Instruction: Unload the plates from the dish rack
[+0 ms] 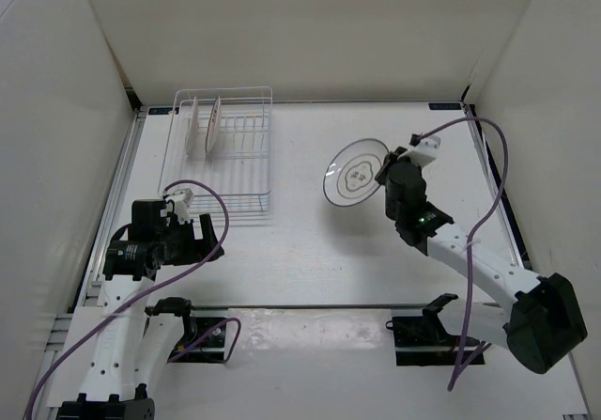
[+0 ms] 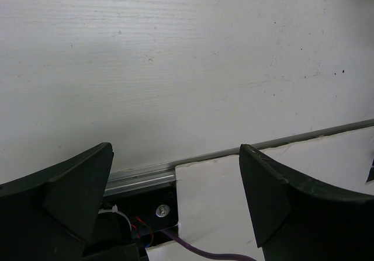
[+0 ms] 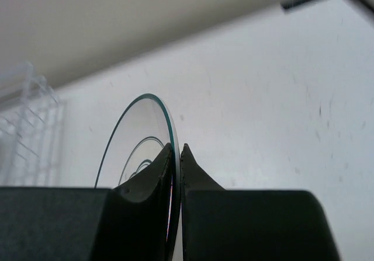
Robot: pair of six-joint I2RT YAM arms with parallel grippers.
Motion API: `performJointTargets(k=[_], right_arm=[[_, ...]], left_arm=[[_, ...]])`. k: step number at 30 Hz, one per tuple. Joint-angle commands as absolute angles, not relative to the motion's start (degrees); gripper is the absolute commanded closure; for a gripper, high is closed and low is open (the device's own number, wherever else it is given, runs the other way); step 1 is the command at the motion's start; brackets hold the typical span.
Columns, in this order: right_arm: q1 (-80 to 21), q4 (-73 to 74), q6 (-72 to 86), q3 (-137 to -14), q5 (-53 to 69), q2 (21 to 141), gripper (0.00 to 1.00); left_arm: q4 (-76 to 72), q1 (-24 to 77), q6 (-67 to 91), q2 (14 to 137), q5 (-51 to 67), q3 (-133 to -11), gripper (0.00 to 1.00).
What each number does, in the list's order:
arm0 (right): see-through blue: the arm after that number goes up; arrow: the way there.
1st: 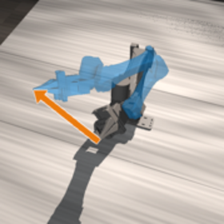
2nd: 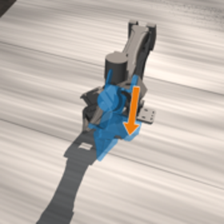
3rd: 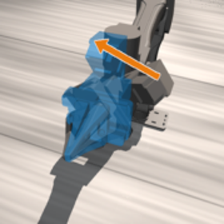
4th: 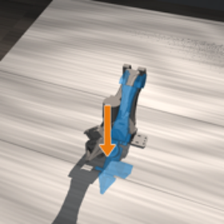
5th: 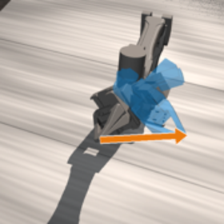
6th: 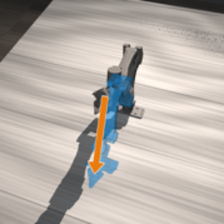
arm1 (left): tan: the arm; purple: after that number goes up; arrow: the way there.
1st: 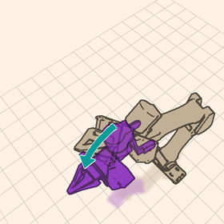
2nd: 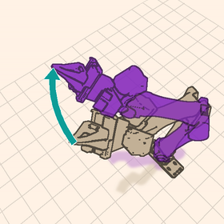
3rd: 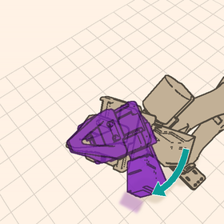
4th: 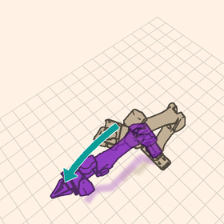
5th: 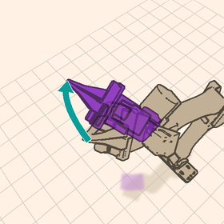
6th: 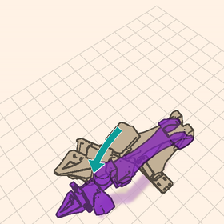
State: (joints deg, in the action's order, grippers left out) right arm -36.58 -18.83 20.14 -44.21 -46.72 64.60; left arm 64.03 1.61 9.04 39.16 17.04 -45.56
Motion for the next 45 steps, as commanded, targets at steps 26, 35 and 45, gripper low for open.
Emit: performJointTargets(k=[26, 35, 45], right_arm=[[-23.55, -19.76, 58.28, -26.96, -10.90, 79.99, 0.52], [-23.47, 6.22, 49.50, -35.24, -15.11, 67.78, 0.18], [-23.56, 33.27, 33.58, -43.59, -12.91, 53.00, 0.10]], left_arm=[[63.54, 1.23, 8.70, 39.72, 17.14, -45.70, 0.00], [64.60, 1.23, 9.40, 41.92, 14.15, -46.32, 0.00], [65.30, 1.32, 8.70, 46.23, 16.52, -47.02, 0.00]])
